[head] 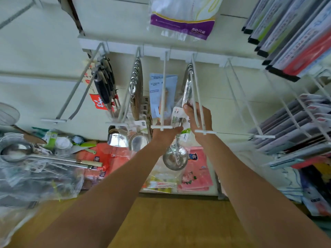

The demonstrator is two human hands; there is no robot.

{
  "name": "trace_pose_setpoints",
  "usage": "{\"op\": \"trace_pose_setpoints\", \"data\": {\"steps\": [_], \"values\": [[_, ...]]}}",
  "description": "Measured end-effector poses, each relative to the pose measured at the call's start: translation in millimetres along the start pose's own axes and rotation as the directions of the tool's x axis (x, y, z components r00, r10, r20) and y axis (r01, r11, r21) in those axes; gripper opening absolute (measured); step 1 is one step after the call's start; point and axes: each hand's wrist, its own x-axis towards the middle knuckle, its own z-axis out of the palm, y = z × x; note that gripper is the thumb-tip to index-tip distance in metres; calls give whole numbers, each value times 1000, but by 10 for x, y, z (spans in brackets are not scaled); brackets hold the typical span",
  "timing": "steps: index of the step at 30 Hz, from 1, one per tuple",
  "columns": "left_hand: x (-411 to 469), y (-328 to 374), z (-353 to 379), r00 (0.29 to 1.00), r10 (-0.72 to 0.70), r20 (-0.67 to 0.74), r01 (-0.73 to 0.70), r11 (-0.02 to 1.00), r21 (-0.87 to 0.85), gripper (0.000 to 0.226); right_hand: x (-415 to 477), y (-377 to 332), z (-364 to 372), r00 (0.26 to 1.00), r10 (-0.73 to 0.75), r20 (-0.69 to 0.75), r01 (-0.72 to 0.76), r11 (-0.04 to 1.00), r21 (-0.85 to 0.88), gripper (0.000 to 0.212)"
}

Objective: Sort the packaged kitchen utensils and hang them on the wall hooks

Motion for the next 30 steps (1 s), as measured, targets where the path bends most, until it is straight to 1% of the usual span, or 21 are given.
{"op": "trace_pose_setpoints", "data": {"steps": [1, 2, 3, 4, 5, 6, 7, 8, 9, 10, 11, 12, 14, 16, 18, 19, 21, 23, 25, 27, 30], "values": [[-26, -3, -20, 1000, 9, 10, -9, 1000, 1, 36, -3, -3, 8, 1000, 4, -11, -4, 999, 37, 47], [-71, -3, -46, 1000, 17, 22, -17, 1000, 21, 36, 7, 34, 21, 999, 15, -29, -13, 998, 67, 39], [-134, 4, -78, 999, 22, 30, -24, 998, 53, 35, 15, 75, 27, 999, 23, -46, -19, 996, 92, 25], [-166, -7, -116, 999, 34, 29, -36, 996, 84, 38, 5, 128, 35, 998, 48, -29, -46, 996, 83, 11], [-193, -31, -154, 998, 55, 18, -56, 994, 97, 39, 14, 220, 60, 996, 88, 15, -89, 994, 64, 10], [-225, -60, -204, 998, 70, 10, -71, 992, 107, 37, -8, 288, 89, 986, 157, 50, -157, 988, 0, 27], [-271, -81, -263, 997, 75, 17, -76, 990, 119, 34, -66, 319, 118, 976, 215, 43, -213, 976, -55, 43], [-331, -97, -344, 997, 72, 25, -74, 988, 134, 30, -172, 288, 152, 979, 204, -20, -205, 975, -89, 53], [-385, -126, -435, 996, 79, 35, -83, 989, 125, 30, -296, 267, 203, 987, 119, -107, -133, 982, -136, 57], [-437, -171, -537, 994, 97, 53, -104, 985, 137, 32, -464, 216, 268, 986, 32, -163, -67, 975, -211, 56], [-510, -222, -655, 989, 136, 64, -145, 976, 162, 37, -645, 193, 345, 982, -38, -185, -13, 964, -266, 53], [-598, -291, -800, 984, 166, 71, -177, 961, 214, 42, -833, 204, 439, 983, -81, -167, 28, 954, -297, 48], [-828, -450, -1149, 981, 189, 47, -195, 931, 308, 52, -1232, 267, 675, 986, -162, -46, 138, 933, -334, 41], [-1031, -688, -1600, 973, 231, -12, -205, 884, 420, 57, -1582, 350, 976, 967, -228, 114, 254, 890, -378, 41], [-1234, -888, -2108, 950, 305, -68, -222, 812, 539, 54, -1845, 365, 1335, 920, -279, 274, 373, 837, -400, 47], [-1347, -960, -2379, 940, 326, -104, -208, 785, 584, 54, -1952, 338, 1537, 889, -292, 352, 424, 814, -397, 49], [-1563, -1053, -2904, 911, 352, -215, -137, 750, 647, 64, -2132, 209, 1932, 825, -299, 480, 507, 767, -393, 53], [-1786, -1108, -3423, 872, 384, -304, -83, 727, 681, 73, -2318, -9, 2329, 769, -319, 553, 571, 732, -372, 58], [-1989, -1160, -3898, 841, 402, -362, -40, 714, 699, 72, -2497, -252, 2715, 728, -340, 595, 615, 708, -348, 62], [-2223, -1183, -4379, 804, 414, -427, -6, 723, 690, 68, -2674, -478, 3141, 683, -360, 635, 657, 683, -320, 62], [-2541, -1260, -5022, 757, 447, -475, 33, 701, 713, 73, -2926, -729, 3739, 608, -374, 701, 717, 638, -282, 63]]}}
